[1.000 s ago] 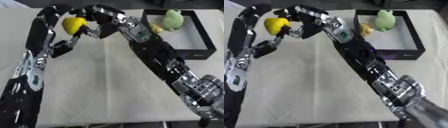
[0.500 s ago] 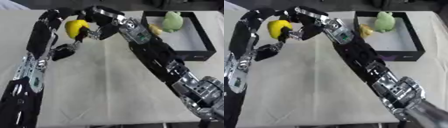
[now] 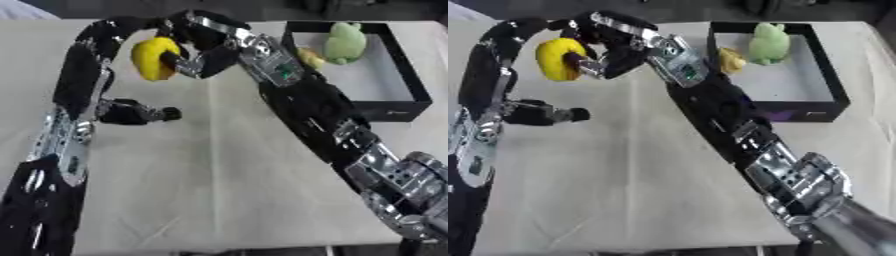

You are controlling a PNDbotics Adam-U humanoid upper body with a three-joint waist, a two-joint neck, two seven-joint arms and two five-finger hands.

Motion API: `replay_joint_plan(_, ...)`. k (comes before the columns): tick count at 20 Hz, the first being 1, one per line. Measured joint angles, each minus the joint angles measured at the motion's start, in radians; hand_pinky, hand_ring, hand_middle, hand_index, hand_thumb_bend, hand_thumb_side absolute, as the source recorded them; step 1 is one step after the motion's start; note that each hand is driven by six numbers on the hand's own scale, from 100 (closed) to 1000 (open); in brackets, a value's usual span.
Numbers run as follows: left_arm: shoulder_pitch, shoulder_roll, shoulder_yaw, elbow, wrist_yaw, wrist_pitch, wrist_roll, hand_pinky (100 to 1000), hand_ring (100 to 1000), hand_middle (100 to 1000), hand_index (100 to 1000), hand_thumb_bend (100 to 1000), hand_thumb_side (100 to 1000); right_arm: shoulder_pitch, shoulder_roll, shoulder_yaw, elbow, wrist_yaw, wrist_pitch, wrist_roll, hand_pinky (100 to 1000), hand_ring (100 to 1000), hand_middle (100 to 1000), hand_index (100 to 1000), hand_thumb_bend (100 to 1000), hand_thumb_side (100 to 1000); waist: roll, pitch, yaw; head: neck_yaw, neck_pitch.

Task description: Pick up the objects with one hand, pass them to the other hand, and then place them into the box on the other side of the table.

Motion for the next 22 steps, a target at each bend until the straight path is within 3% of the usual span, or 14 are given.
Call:
replay_joint_plan(5, 0.001, 0.010, 0.000, 0.000, 0.003, 0.003, 0.003, 771, 761, 746, 892, 1000, 539, -0.001, -0.007, 0.000, 0.000, 0.000, -0.003, -0.003, 861, 1000, 212, 505, 100, 199, 0.000, 0.000, -0.001, 0.000, 0.000)
replay_joint_plan(12, 0.025, 0.053, 0.015, 0.020, 0.025, 0.017, 0.017, 765, 749, 738, 889, 1000, 478, -0.006, -0.044, -0.010, 0.003, -0.002, -0.021, -0.021, 859, 1000, 215, 505, 100, 199, 0.001, -0.001, -0.013, -0.011, 0.000)
replay_joint_plan(14, 0.034, 0.075, 0.023, 0.027, 0.044, 0.026, 0.026, 764, 745, 735, 878, 813, 351, -0.006, -0.067, -0.021, 0.004, -0.006, -0.026, -0.026, 864, 1000, 219, 508, 100, 203, 0.003, -0.001, -0.017, -0.017, 0.001)
replay_joint_plan(15, 0.039, 0.090, 0.027, 0.031, 0.055, 0.030, 0.030, 767, 741, 733, 868, 765, 345, -0.006, -0.081, -0.029, 0.004, -0.012, -0.028, -0.028, 867, 1000, 222, 511, 100, 205, 0.003, -0.002, -0.020, -0.022, 0.001)
replay_joint_plan(18, 0.060, 0.148, 0.034, 0.039, 0.097, 0.034, 0.034, 761, 717, 715, 849, 677, 350, 0.004, -0.154, -0.063, -0.006, -0.053, -0.024, -0.024, 871, 1000, 226, 512, 100, 216, 0.004, -0.002, -0.023, -0.050, 0.001)
replay_joint_plan(22, 0.099, 0.251, 0.054, 0.042, 0.200, 0.025, 0.025, 765, 718, 744, 839, 625, 335, 0.052, -0.293, -0.135, -0.034, -0.107, -0.005, -0.034, 875, 1000, 228, 520, 100, 219, 0.010, -0.002, -0.019, -0.088, 0.001)
